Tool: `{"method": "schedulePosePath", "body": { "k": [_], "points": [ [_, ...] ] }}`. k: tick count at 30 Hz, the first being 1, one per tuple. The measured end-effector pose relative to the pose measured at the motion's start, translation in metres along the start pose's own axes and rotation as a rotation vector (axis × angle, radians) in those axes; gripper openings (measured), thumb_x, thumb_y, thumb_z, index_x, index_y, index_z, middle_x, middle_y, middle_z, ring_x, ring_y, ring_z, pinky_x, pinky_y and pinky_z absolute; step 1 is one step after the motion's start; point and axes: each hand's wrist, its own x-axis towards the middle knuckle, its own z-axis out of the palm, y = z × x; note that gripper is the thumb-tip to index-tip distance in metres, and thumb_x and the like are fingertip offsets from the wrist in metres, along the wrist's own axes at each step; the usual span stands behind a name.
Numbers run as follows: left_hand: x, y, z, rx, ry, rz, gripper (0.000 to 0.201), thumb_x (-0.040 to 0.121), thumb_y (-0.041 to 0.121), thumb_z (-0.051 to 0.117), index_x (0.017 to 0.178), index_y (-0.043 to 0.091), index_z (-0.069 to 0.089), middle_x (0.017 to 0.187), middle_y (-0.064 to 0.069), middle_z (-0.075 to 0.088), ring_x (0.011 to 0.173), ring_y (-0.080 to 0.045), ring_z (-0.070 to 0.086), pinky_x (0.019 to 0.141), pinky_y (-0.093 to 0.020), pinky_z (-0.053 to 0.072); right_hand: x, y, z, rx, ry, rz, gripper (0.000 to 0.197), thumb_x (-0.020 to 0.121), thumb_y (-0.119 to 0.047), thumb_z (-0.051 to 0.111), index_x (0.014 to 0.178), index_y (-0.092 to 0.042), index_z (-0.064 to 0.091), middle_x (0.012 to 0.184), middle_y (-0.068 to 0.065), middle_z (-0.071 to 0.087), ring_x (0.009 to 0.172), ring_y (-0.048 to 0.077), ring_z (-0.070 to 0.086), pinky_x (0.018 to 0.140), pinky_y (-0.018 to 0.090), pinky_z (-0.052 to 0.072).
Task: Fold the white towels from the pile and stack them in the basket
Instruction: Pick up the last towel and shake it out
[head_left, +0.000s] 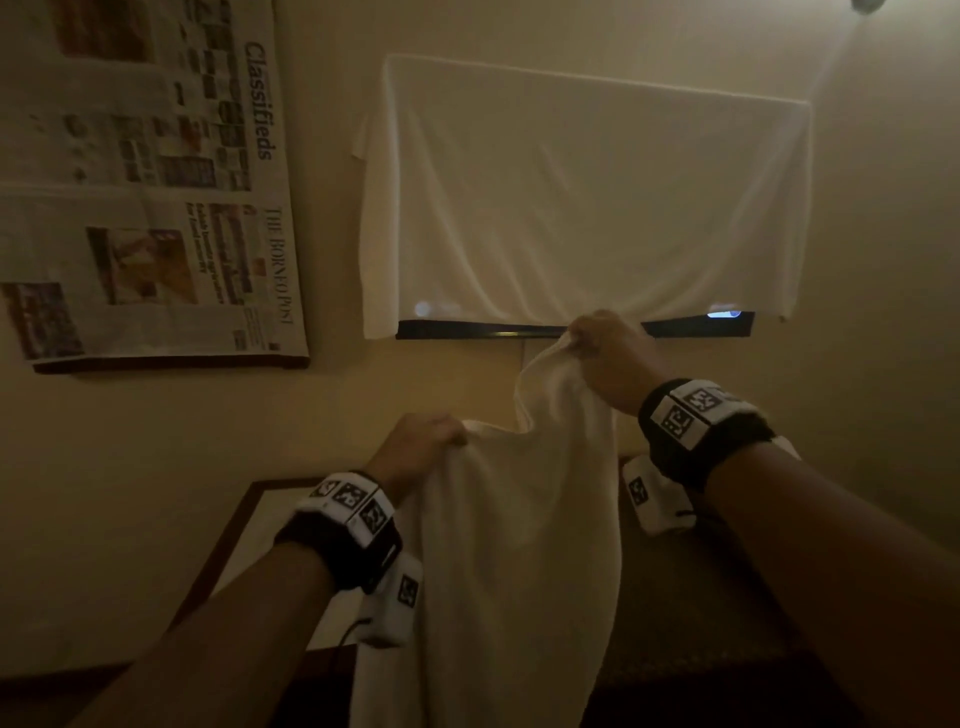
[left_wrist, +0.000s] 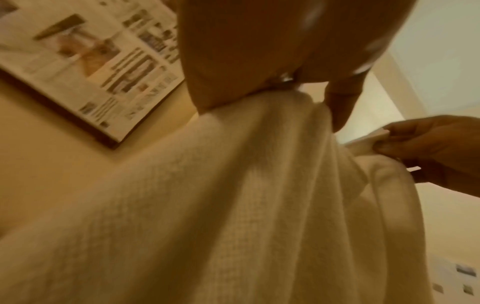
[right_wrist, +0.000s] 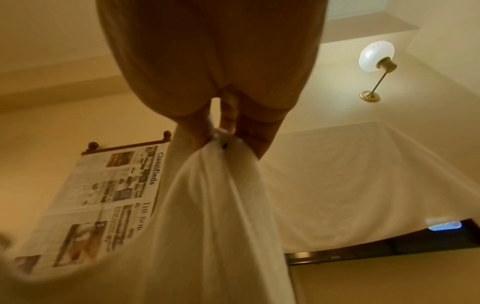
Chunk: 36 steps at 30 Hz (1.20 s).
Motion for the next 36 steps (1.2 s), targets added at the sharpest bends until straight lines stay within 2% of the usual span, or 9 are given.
{"method": "schedulePosePath", "body": {
  "k": [4, 7, 10, 12, 15, 21, 27, 32, 36],
  "points": [
    [0.014, 0.024, 0.0, 0.145, 0.017, 0.18, 0.03, 0.09, 0.029, 0.065, 0.067, 0.012, 0.059, 0.069, -0.008, 0.059, 0.067, -0.02, 0.053, 0.064, -0.034, 0.042, -0.017, -0.018, 0.016, 0.129, -0.319, -0.261, 0.015, 0.088, -0.016, 0.068, 0.095, -0.028, 0.074, 0.131, -0.002, 0.056, 0.118, 0.014, 0.053, 0.101, 0.033, 0.044],
    [0.011, 0.036, -0.001, 0.179, 0.04, 0.281, 0.026, 0.091, 0.031, 0.063, 0.074, 0.011, 0.064, 0.074, -0.01, 0.064, 0.071, -0.022, 0.06, 0.065, -0.035, 0.046, -0.036, -0.03, 0.049, 0.155, -0.499, -0.309, 0.02, 0.084, -0.014, 0.071, 0.1, -0.026, 0.077, 0.139, -0.004, 0.048, 0.114, 0.013, 0.053, 0.096, 0.032, 0.046],
    [0.002, 0.036, -0.009, 0.186, 0.059, 0.319, 0.02, 0.091, 0.025, 0.066, 0.073, 0.019, 0.065, 0.071, -0.001, 0.064, 0.068, -0.012, 0.058, 0.064, -0.028, 0.044, -0.04, -0.036, 0.071, 0.228, -0.429, -0.284, 0.021, 0.086, -0.011, 0.07, 0.106, -0.015, 0.074, 0.124, 0.003, 0.05, 0.107, 0.022, 0.054, 0.089, 0.034, 0.047],
    [-0.005, 0.029, -0.017, 0.171, 0.059, 0.331, 0.014, 0.089, 0.027, 0.07, 0.079, 0.017, 0.069, 0.073, 0.0, 0.066, 0.068, -0.009, 0.058, 0.065, -0.029, 0.047, -0.035, -0.04, 0.076, 0.113, -0.31, -0.322, 0.022, 0.087, -0.011, 0.066, 0.107, -0.014, 0.073, 0.102, 0.001, 0.048, 0.093, 0.025, 0.054, 0.076, 0.029, 0.042],
    [-0.017, 0.012, -0.026, 0.101, 0.057, 0.347, 0.012, 0.089, 0.026, 0.071, 0.085, 0.015, 0.069, 0.075, 0.005, 0.064, 0.069, -0.006, 0.056, 0.064, -0.023, 0.045, -0.026, -0.05, 0.075, -0.028, -0.18, -0.346, 0.019, 0.087, -0.014, 0.061, 0.102, -0.016, 0.072, 0.092, -0.003, 0.041, 0.08, 0.023, 0.052, 0.063, 0.028, 0.038],
    [-0.044, -0.053, -0.044, 0.17, 0.028, 0.145, 0.027, 0.087, 0.038, 0.069, 0.09, 0.011, 0.07, 0.081, -0.008, 0.069, 0.071, -0.023, 0.065, 0.068, -0.048, 0.055, -0.003, -0.071, 0.059, -0.055, 0.049, -0.341, 0.019, 0.088, -0.016, 0.058, 0.102, -0.019, 0.07, 0.096, -0.004, 0.048, 0.08, 0.017, 0.049, 0.067, 0.027, 0.033],
    [-0.062, -0.109, -0.06, 0.275, 0.012, -0.03, 0.027, 0.083, 0.047, 0.072, 0.1, 0.026, 0.072, 0.094, 0.004, 0.072, 0.083, -0.012, 0.067, 0.079, -0.04, 0.056, 0.015, -0.066, 0.049, -0.128, 0.149, -0.231, 0.016, 0.09, -0.015, 0.057, 0.101, -0.012, 0.068, 0.096, -0.001, 0.046, 0.079, 0.024, 0.051, 0.065, 0.03, 0.04],
    [-0.072, -0.144, -0.08, 0.517, -0.103, -0.131, 0.025, 0.086, 0.043, 0.066, 0.069, 0.027, 0.058, 0.076, 0.003, 0.062, 0.07, -0.013, 0.056, 0.061, -0.028, 0.038, 0.017, -0.041, 0.044, -0.196, 0.14, -0.097, 0.017, 0.092, -0.019, 0.057, 0.105, -0.012, 0.067, 0.103, 0.002, 0.048, 0.081, 0.023, 0.047, 0.07, 0.028, 0.034],
    [-0.072, -0.155, -0.112, 0.538, -0.013, -0.155, 0.035, 0.093, 0.027, 0.063, 0.061, 0.022, 0.053, 0.065, 0.001, 0.053, 0.06, -0.014, 0.049, 0.056, -0.028, 0.032, 0.004, -0.014, 0.052, -0.253, 0.061, -0.025, 0.021, 0.092, -0.02, 0.057, 0.11, -0.016, 0.067, 0.109, 0.005, 0.05, 0.091, 0.031, 0.055, 0.072, 0.03, 0.036]
  ]
}}
